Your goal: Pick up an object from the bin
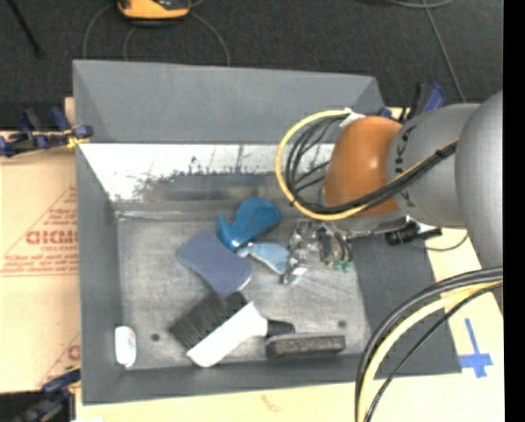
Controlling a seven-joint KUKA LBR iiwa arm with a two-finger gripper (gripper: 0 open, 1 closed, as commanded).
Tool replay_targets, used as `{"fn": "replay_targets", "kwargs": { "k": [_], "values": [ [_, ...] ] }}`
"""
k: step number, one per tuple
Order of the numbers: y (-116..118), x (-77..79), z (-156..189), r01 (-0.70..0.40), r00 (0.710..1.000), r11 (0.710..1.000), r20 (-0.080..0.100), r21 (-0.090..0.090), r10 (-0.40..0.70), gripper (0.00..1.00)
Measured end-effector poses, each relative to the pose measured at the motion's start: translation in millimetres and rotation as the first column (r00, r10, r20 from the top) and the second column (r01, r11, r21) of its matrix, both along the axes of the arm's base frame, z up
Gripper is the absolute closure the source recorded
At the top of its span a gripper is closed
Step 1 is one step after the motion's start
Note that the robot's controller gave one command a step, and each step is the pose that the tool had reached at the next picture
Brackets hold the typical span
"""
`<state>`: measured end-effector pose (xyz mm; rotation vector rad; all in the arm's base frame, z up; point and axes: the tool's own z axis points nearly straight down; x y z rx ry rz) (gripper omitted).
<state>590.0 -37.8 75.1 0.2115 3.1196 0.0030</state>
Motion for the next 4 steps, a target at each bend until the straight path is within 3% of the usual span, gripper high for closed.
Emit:
{"fn": "replay_targets", "kwargs": {
  "k": [4],
  "values": [
    [-1,-0.6,17,-0.003,1.0,1.0,-0.008,-0.001,0.003,1.0]
  ]
}}
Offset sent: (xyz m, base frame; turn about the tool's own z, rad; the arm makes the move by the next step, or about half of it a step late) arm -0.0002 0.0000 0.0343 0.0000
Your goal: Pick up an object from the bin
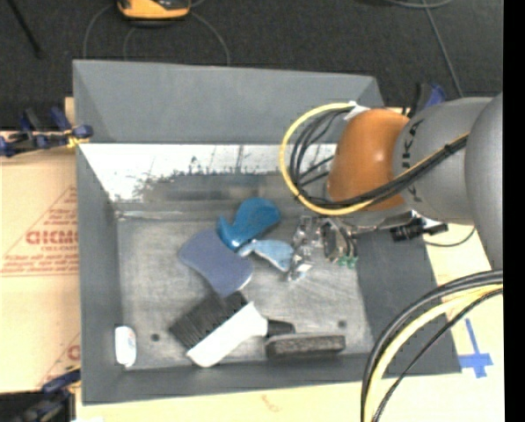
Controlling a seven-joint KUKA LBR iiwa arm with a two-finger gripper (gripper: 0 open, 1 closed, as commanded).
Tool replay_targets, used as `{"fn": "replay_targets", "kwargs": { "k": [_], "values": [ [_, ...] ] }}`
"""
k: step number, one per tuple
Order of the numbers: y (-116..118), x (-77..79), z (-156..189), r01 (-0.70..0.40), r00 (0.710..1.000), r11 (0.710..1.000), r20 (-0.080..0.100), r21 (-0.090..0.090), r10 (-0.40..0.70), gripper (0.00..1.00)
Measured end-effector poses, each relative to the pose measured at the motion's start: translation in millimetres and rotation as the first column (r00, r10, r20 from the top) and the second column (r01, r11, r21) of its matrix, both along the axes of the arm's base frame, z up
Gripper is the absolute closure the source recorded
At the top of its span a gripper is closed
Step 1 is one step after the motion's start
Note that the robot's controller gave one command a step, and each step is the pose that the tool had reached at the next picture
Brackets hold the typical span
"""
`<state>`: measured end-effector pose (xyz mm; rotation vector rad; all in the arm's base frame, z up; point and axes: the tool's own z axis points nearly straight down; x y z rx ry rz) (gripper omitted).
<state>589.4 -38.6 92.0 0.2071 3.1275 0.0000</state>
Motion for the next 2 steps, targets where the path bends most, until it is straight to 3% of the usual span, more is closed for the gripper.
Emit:
{"fn": "replay_targets", "kwargs": {
  "k": [2],
  "values": [
    [-0.4,0.4,11.2,-0.001,1.0,1.0,-0.001,0.0,0.001,1.0]
  ]
}}
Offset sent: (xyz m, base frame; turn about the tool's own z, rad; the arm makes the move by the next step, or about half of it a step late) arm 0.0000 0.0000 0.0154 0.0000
